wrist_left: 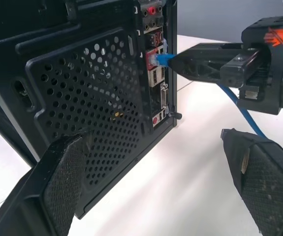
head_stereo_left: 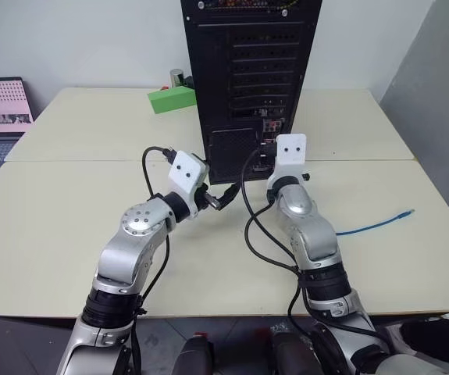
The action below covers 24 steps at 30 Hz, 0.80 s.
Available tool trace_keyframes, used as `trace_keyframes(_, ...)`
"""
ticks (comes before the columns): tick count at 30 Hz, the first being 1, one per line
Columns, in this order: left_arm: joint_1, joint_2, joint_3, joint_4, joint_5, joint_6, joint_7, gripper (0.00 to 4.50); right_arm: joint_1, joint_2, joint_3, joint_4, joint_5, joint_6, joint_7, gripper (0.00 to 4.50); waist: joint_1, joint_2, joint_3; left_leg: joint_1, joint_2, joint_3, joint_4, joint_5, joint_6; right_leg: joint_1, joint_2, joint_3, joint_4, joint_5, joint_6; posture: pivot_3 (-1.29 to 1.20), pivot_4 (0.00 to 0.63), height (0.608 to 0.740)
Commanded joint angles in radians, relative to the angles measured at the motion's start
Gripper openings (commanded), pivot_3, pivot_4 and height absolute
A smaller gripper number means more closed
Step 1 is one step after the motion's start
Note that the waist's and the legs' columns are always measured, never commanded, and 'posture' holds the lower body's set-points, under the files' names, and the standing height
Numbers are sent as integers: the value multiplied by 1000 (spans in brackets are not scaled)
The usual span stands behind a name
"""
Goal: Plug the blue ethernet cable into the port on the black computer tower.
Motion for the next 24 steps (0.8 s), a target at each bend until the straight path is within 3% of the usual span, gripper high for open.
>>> trace_keyframes(1,3,14,32,-51,-10,-1,-4,4456,-66,103,12,5,23,-18,-15,0,-1,0,0,0,0,0,0,0,0,0,0,0,0,0,0,0,150,740)
trace_keyframes(24,15,17,54,-62,-11,8,3,4456,-138,122,20,105,133,-62,-30,0,-18,0,0,1,1,0,0,0,0,0,1,1,0,0,0,0,150,740)
